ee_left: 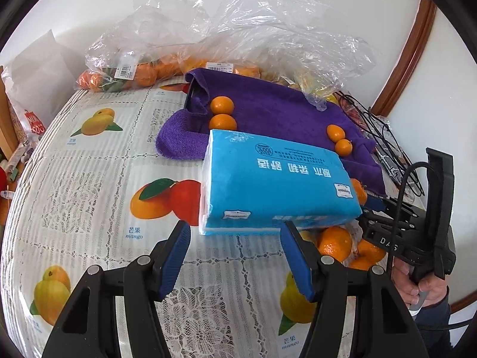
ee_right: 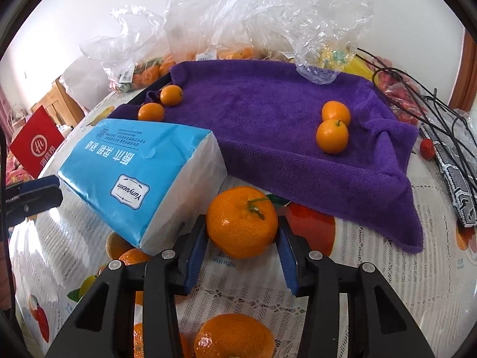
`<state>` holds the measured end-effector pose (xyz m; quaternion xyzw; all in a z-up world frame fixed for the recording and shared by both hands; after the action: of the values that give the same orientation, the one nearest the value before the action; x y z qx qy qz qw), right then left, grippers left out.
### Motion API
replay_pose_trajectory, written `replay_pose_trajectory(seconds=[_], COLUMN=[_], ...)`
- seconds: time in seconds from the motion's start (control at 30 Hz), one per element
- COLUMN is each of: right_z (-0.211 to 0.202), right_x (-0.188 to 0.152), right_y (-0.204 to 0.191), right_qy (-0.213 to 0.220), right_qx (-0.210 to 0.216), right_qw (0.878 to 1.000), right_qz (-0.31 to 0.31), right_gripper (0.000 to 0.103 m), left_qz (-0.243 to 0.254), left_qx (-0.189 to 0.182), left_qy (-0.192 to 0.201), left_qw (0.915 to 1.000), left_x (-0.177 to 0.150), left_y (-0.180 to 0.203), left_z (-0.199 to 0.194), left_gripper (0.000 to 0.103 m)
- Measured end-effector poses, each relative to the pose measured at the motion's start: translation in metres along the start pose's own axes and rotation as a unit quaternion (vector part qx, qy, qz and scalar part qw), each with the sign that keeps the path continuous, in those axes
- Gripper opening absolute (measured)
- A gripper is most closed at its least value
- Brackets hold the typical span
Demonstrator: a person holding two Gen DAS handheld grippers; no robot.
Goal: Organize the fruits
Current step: 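Grasp a large orange with the right gripper and lift it, then grasp the small red apple with the left gripper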
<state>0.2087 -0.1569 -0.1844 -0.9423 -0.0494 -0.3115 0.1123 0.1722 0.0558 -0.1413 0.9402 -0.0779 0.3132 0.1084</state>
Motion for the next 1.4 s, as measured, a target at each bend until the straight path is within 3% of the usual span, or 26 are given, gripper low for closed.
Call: replay_pose_trajectory(seconds=[0.23, 0.3, 0.5, 0.63, 0.9, 1.13, 1.4], right_z=[-0.037, -0.047, -0.072, -0.077, -0.073, -0.073, -0.081], right_x=[-0.004, -0.007, -0.020, -0.027, -0.035, -0.039, -0.043], right_y=[0.015, 0.020, 0.042, 0.054, 0.069, 0.074, 0.076], right_qy=[0.034, 0.043, 0.053, 0.051, 0.040, 0.037, 0.044], right_qx=[-0.014, -0.023, -0.039, -0.046, -0.058, -0.064, -0.068], right_qw=[0.999, 0.999, 0.997, 0.996, 0.995, 0.993, 0.993], right_qz=[0.020, 0.024, 0.040, 0.054, 0.072, 0.087, 0.086], right_gripper=[0.045, 0.045, 0.045, 0.045, 0.045, 0.045, 0.045], left_qz=[0.024, 0.028, -0.025, -0.014, 0.024, 0.027, 0.034], left_qx=[-0.003, 0.014, 0.031, -0.002, 0.007, -0.036, -0.031], left_qy=[-0.006, 0.000, 0.023, 0.014, 0.008, 0.001, -0.016], left_qw=[0.9997, 0.9995, 0.9989, 0.9998, 0.9997, 0.9990, 0.9988], left_x=[-0.008, -0.007, 0.004, 0.010, 0.011, 0.019, 0.007], left_y=[0.023, 0.024, -0.006, -0.007, 0.018, 0.043, 0.050], left_z=[0.002, 0.003, -0.007, -0.002, 0.018, 0.030, 0.026], left_gripper=[0.061, 0.061, 0.059, 0.059, 0.062, 0.063, 0.062])
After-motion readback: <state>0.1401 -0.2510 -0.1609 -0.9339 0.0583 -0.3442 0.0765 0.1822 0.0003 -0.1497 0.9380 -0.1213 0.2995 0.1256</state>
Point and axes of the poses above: each gripper's, at about its wrist camera, not at the fingertips, and z roughly the way its jaws point, y to its right, x to its top, the point moved 2 cm from there along z, roughly the way its jaws point, and after that the axes turned 7 degrees about z, right-handed, at the moved point
